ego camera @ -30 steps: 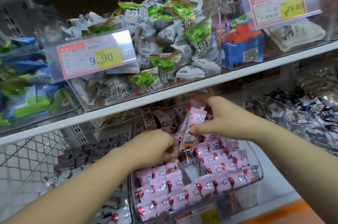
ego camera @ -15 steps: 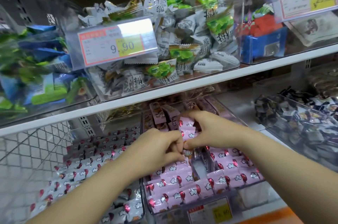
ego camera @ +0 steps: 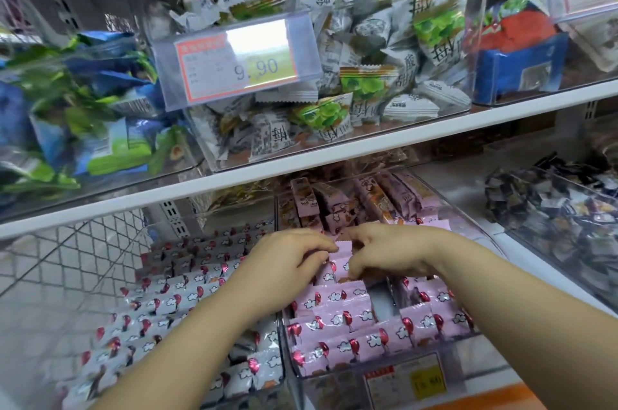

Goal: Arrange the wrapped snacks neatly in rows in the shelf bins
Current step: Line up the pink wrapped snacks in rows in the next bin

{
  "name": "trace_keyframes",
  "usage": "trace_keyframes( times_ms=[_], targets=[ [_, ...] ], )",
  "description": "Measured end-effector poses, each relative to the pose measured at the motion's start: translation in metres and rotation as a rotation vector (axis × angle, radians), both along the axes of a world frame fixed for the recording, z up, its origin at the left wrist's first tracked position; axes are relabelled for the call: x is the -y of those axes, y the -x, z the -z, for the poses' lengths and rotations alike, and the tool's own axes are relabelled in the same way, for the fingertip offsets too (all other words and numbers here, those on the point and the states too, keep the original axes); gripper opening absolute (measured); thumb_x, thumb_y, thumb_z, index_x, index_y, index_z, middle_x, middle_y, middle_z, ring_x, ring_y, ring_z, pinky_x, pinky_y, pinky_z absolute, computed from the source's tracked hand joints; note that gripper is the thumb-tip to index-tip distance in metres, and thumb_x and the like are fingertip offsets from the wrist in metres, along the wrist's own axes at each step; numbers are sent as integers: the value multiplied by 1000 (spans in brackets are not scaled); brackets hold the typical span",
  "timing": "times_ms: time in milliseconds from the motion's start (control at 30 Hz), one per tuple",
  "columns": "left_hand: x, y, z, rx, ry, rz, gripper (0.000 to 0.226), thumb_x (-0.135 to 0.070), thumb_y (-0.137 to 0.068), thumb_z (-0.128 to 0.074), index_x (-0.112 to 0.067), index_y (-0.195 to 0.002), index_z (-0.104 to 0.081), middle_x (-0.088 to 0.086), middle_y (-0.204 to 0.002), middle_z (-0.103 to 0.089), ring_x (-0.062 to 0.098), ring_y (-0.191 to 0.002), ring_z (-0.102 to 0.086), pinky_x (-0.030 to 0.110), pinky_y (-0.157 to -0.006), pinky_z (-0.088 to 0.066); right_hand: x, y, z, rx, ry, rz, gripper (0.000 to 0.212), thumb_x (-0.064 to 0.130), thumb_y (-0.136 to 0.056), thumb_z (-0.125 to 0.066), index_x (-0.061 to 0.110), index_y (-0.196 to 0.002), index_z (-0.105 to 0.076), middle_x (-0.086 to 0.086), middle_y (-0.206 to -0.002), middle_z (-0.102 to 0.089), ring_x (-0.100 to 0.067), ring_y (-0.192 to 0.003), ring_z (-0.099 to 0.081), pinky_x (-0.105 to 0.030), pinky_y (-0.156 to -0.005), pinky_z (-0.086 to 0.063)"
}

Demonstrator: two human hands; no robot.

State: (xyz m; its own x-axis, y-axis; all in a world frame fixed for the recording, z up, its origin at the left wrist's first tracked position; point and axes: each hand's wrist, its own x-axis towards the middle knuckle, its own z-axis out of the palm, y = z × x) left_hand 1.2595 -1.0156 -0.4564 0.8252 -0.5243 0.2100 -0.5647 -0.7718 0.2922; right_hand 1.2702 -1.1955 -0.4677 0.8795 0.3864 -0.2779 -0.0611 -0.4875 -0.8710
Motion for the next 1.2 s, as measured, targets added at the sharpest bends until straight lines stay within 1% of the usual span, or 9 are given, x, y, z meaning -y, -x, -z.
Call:
trace_keyframes(
  times_ms=[167, 267, 400, 533, 700, 800, 867, 1067, 1200],
  targets=[
    [-3, 3, 5, -32, -7, -20, 25, -26, -96, -49, -34, -111, -67, -26, -94, -58, 3, -107, -53, 36, -102, -39, -7, -2, 1, -9, 225, -1, 59, 3, -90, -50, 17, -144, -31, -7, -88, -48, -18, -69, -54, -29, -70, -53],
    [-2, 4, 8, -20, -23, -27, 25, -28, -96, -48, -36, -111, -67, -26, -94, -56, 5, -109, -51, 38, -103, -36, -8, -2, -4, 56, 316, -13, 58, 12, -92, -55, 15, -144, -30, -1, -91, -48, -14, -66, -58, -22, -57, -50],
    [-3, 8, 8, -10, 37, -54, 27, -26, -97, -47, -35, -113, -66, -25, -99, -58, 3, -109, -49, 34, -105, -35, -4, -2, -16, 294, 626, -108, 44, 34, -89, -60, 12, -125, -48, 4, -88, -52, -18, -84, -52, -26, -65, -40],
    [-4, 11, 10, -20, 134, -104, 25, -26, -96, -48, -39, -108, -65, -26, -104, -60, 2, -106, -52, 35, -101, -41, 2, 0, -20, 339, 581, -58, 56, 33, -89, -61, 9, -137, -45, -7, -131, -56, -19, -111, -55, -29, -96, -43],
    [-4, 12, 7, 48, 227, -165, 19, -22, -93, -53, -35, -98, -67, -26, -88, -60, -18, -72, -51, 4, -69, -40, 11, 4, -23, 409, 531, -37, 46, 28, -87, -65, 12, -129, -55, -3, -120, -63, -18, -106, -60, -34, -97, -46],
    [-3, 8, 1, 100, 258, -262, 17, -22, -92, -53, -33, -100, -64, -17, -77, -63, -5, -58, -55, 12, -59, -43, 16, 7, -26, 444, 467, -19, 42, 24, -87, -65, 16, -128, -57, 2, -113, -66, -12, -100, -62, -22, -89, -45],
    [-2, -1, -3, 129, 278, -319, 19, -22, -90, -54, -30, -105, -60, -9, -90, -66, 9, -72, -62, 27, -70, -52, 17, 7, -25, 461, 461, -16, 41, 23, -87, -65, 17, -127, -58, 2, -113, -66, -12, -100, -62, -19, -85, -44],
    [6, -28, -10, 45, 199, -327, 56, -30, -85, -58, -40, -136, -38, -4, -144, -37, 22, -122, -47, 29, -93, -45, 15, -1, -25, 633, 403, 111, 26, 17, -88, -60, 18, -113, -66, 2, -109, -68, -12, -94, -62, -21, -83, -47],
    [19, -32, -7, 3, 96, -277, 46, -42, -88, -55, -47, -131, -40, -2, -145, -35, 26, -120, -51, 40, -95, -48, 4, -7, -18, 808, 370, 216, 50, 10, -86, -54, 29, -132, -51, -4, -127, -57, -19, -111, -54, -20, -87, -41]
  ],
)
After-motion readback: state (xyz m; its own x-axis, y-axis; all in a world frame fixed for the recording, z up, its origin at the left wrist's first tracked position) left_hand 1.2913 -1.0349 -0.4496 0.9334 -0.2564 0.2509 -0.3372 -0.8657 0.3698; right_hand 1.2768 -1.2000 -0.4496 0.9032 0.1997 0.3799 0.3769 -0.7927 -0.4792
